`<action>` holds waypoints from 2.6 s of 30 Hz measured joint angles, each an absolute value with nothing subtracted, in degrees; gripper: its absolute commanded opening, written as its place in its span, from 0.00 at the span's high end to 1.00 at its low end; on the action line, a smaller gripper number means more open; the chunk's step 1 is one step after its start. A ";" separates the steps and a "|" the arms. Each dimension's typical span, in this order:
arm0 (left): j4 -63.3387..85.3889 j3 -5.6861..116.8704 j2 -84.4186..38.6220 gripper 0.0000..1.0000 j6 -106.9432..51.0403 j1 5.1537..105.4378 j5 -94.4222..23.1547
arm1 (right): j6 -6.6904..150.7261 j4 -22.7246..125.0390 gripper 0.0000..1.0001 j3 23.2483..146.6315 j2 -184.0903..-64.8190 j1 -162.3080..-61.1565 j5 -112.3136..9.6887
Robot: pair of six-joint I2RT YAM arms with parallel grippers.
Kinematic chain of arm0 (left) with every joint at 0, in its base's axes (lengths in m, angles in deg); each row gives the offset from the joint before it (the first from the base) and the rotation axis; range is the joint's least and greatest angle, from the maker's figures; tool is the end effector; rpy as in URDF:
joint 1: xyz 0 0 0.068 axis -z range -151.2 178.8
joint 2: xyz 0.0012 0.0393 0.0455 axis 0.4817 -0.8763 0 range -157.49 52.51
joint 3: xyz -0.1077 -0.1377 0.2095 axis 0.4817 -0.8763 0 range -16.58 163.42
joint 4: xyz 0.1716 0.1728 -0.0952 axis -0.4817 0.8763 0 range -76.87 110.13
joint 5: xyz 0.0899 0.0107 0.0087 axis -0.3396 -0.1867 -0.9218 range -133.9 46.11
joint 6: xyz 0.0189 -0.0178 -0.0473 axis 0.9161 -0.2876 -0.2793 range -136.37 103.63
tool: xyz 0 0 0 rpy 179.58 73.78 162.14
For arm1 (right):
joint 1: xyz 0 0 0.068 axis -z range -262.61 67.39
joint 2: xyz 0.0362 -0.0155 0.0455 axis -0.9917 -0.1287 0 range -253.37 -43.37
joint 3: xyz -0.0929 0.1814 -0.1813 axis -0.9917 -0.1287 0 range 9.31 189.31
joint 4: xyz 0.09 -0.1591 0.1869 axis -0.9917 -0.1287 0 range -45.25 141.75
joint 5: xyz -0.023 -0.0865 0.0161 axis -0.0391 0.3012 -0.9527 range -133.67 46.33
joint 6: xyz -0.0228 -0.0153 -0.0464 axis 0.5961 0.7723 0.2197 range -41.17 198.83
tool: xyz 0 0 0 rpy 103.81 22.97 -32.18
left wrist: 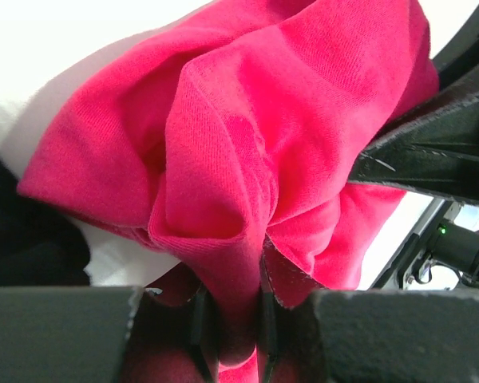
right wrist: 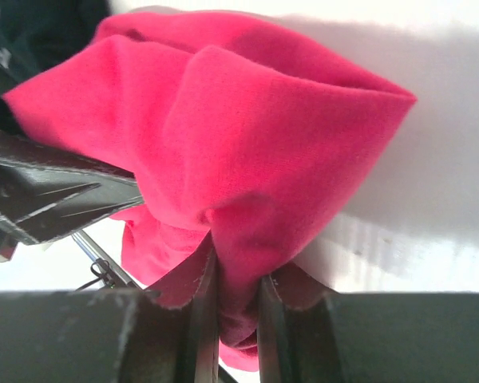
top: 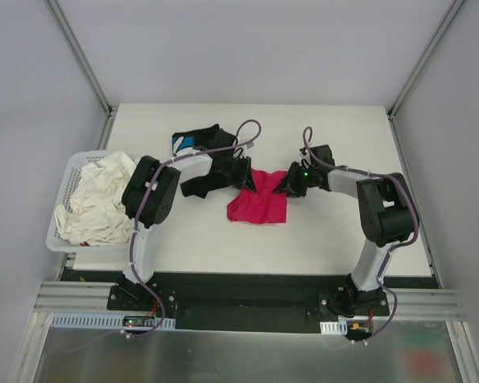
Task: Fold and stack the t-shirts
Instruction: Put the neatly folded tshirt into the corner of the board with both arms
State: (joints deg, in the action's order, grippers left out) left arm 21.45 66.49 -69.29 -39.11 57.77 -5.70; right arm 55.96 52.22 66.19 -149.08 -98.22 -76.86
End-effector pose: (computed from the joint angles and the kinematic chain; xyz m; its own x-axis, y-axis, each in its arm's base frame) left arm 0.3894 -0.2409 0.1568 -0.8802 0.1402 -0.4534 0.4435 0.5830 -0.6807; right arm 0.3481 0.1175 0.1451 -0.8869 0.0899 -0.4532 -0.2506 0.7306 0.6352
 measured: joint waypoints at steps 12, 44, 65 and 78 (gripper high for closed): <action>21.05 65.33 -62.03 1.00 -39.51 53.66 -9.31 | 56.46 48.18 0.99 77.51 -152.06 -103.14 -74.92; 21.71 64.70 -53.18 1.00 -39.31 44.43 -15.38 | 59.89 25.03 0.99 127.04 -176.14 -108.25 -74.30; 26.39 57.07 -36.46 1.00 -36.49 43.89 -30.94 | 57.31 24.42 0.99 140.90 -184.56 -114.29 -77.52; 25.64 53.27 -41.58 1.00 -35.18 40.68 -33.63 | 54.19 27.55 0.99 139.78 -188.51 -114.48 -78.57</action>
